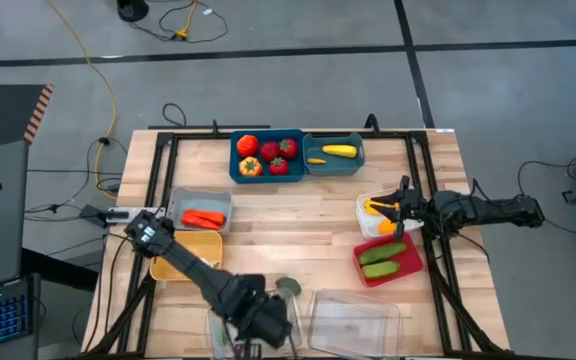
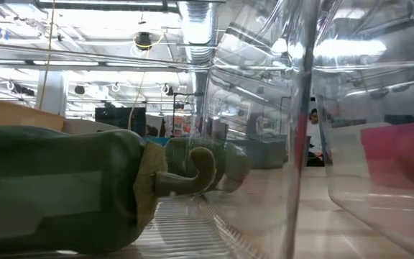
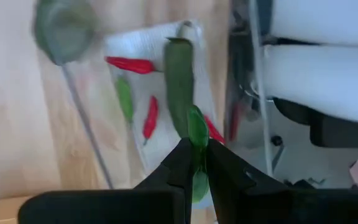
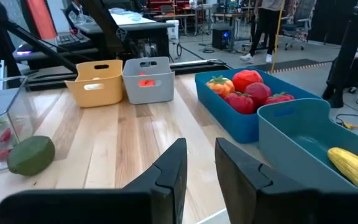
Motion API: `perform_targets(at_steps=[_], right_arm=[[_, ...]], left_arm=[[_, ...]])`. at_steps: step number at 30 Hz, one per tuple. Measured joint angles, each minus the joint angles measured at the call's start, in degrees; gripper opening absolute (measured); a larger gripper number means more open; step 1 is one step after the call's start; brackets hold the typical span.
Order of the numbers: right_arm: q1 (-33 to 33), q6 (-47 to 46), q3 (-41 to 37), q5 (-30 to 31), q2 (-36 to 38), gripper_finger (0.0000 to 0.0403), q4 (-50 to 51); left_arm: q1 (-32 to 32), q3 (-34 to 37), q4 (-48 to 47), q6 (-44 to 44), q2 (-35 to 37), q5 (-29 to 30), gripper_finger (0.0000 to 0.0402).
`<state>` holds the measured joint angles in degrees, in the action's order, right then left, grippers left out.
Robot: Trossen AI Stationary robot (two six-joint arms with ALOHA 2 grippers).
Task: Sort produce into baskets
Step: Put the green chili into the bottom left transparent bin, then put the green lemon into the right transparent bin
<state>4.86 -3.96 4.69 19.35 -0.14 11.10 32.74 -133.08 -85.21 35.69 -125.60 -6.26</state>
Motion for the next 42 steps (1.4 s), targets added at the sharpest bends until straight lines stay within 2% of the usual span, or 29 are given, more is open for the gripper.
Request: perform_targets(at_steps=[4,10,16,22,28,33,36,39,42], right_arm=[[0.0,0.0,0.0,-0.3,0.0,0.0111,0.1],[0.0,0.0,0.0,-1.5,0.0,0.0111,0.3],[-0.1,0.0,0.0,-1.5,0.0,0.0111,0.3],[-0.1,0.0,0.0,-1.4,0.0,0.0111,0.3],[-0.1,0.0,-0.1,-1.4,0.0,0.0111,0.3],[-0.1,-0.1,-0.1,-1.4,0.0,0.0111,0.3],[-0.1,-0.1,-0.1,-1.4,0.0,0.0111,0.3],[-0.1,-0.1,-0.1,-1.4,0.0,0.0111,0.3],[-0.1,-0.1,-0.1,-1.4,0.0,0.0111,0.3]], left_arm=[[2.2,0.3,0.7,0.7,0.0,0.0,0.004],[2.9,3.7,4.2,2.9,-0.1,0.0,0.0113],[2.1,5.7,5.2,-0.6,-0.1,-0.5,0.0186],[-0.9,5.7,5.2,-5.8,-0.1,1.3,0.0233],[-5.1,5.7,5.2,-15.5,-0.1,7.9,0.0247],[-10.9,5.7,6.2,-14.6,-0.1,11.1,0.0248],[-14.7,5.7,7.7,-10.8,-0.1,10.4,0.0248],[-18.1,5.7,8.3,-11.4,-0.1,5.8,0.0248],[-20.3,5.7,8.5,-10.9,-0.1,4.6,0.0247]])
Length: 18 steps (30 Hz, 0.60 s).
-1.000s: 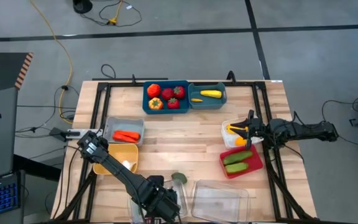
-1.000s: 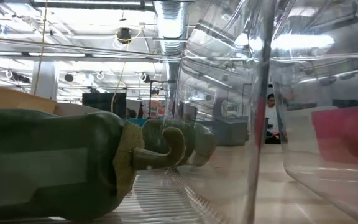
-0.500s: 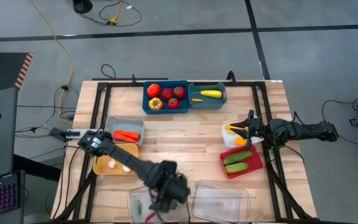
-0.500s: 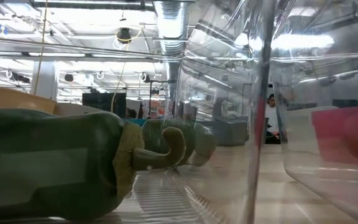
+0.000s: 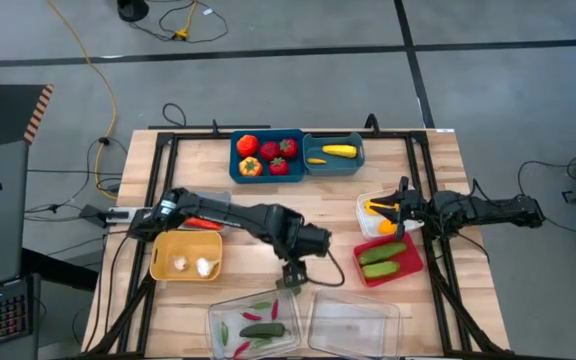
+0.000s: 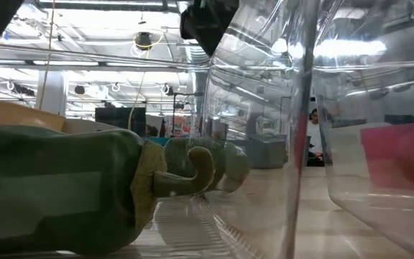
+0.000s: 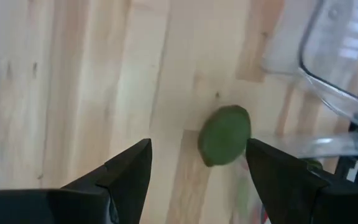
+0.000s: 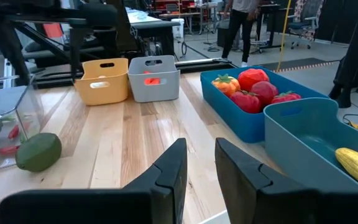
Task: Sort produce into baskets
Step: Put the green lemon into the right transparent bin
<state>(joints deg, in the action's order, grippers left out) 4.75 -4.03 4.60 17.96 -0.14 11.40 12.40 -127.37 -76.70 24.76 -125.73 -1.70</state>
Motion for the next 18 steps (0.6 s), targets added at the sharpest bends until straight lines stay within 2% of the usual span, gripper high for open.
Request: perform_targets(at_steps=[10,13,18], right_arm=[[0.0,0.0,0.0,0.0,0.0,0.0111,0.0],[0.0,0.0,0.0,0.0,0.0,0.0111,0.0],[0.0,0.0,0.0,0.0,0.0,0.0111,0.0]], left_arm=[[-3.5,0.2,3.7,0.4,0.0,-2.5,0.0247],[-3.9,1.8,7.9,0.4,0.1,-2.6,0.0247],[-4.1,4.4,8.9,-0.1,0.2,-3.2,0.0248]])
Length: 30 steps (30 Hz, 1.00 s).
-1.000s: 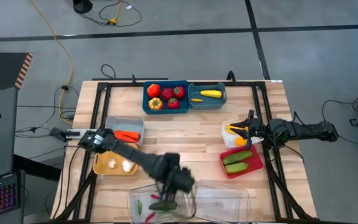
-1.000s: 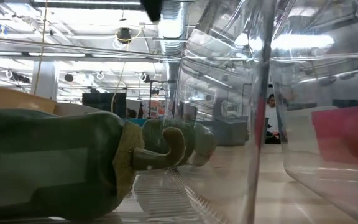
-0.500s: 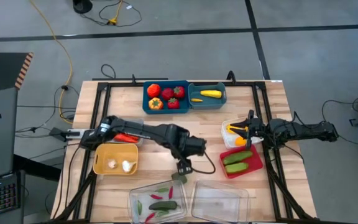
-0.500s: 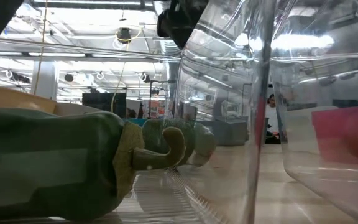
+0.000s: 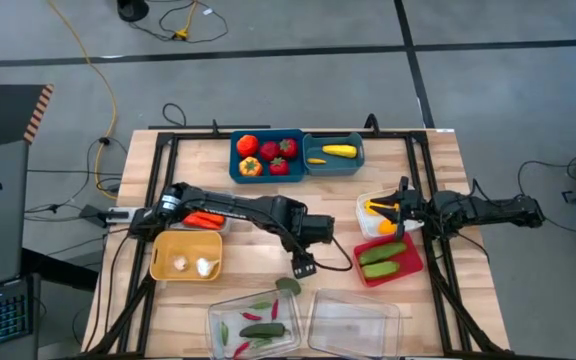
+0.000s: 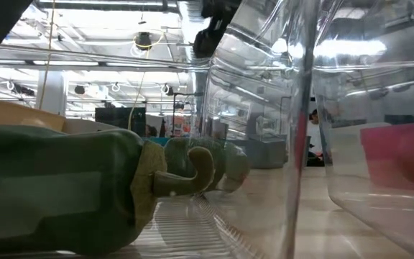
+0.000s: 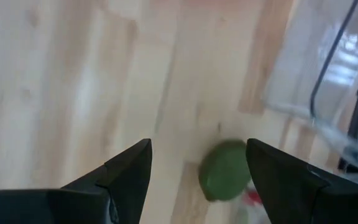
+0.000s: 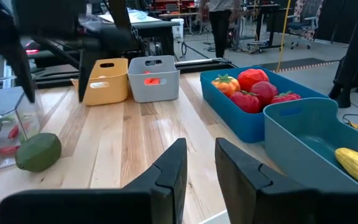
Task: Sort produce into baskets
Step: Put the green lemon into the right transparent bin
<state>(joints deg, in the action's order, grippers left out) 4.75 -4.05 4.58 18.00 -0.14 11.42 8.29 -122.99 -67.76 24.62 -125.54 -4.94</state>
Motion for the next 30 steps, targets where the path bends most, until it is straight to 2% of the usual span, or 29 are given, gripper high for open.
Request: perform_targets(at_steps=[4,9,19,30], right_arm=[[0.0,0.0,0.0,0.0,0.0,0.0111,0.0],[0.0,0.0,0.0,0.0,0.0,0.0111,0.0],[0.0,0.0,0.0,0.0,0.0,0.0111,0.0],[0.0,0.0,0.0,0.0,0.0,0.0111,0.0]], left_arm=[[0.5,3.9,0.2,-0.9,-0.1,-4.1,0.0259],[0.6,7.6,1.5,-4.3,-0.1,-10.6,0.03],[0.7,12.0,6.5,-9.0,-0.2,-11.3,0.0393],[0.8,12.5,10.2,-13.3,-0.2,-11.8,0.0397]])
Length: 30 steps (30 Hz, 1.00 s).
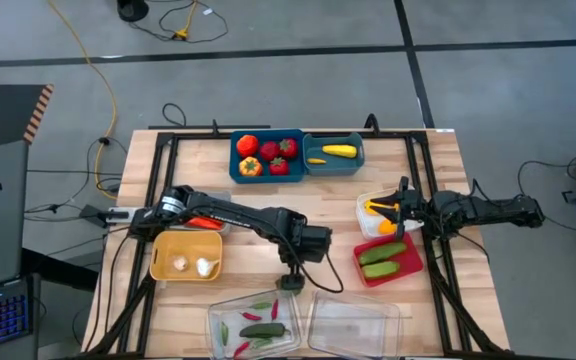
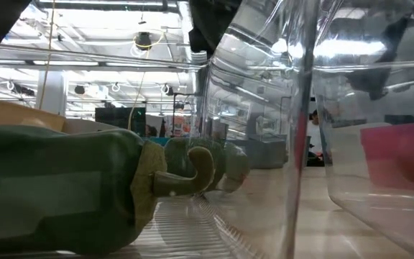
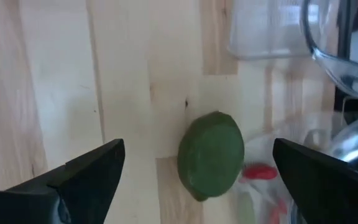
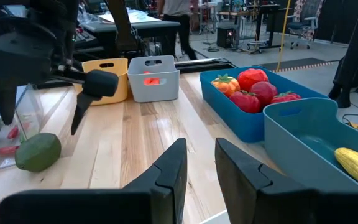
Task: Sort produce into baskets
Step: Put the green lemon into the right transparent bin
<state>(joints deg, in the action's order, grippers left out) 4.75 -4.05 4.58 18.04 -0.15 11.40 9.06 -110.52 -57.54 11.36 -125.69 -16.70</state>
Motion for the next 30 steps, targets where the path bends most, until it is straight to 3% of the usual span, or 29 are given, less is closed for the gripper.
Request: perform_targets(at_steps=[21,30], right_arm=[[0.0,0.0,0.0,0.0,0.0,0.0111,0.0],[0.0,0.0,0.0,0.0,0.0,0.0111,0.0]], left_arm=[[0.9,0.2,-3.4,-27.3,0.0,-1.0,0.0397],[2.0,6.5,-1.3,-36.7,0.0,-2.5,0.0397]])
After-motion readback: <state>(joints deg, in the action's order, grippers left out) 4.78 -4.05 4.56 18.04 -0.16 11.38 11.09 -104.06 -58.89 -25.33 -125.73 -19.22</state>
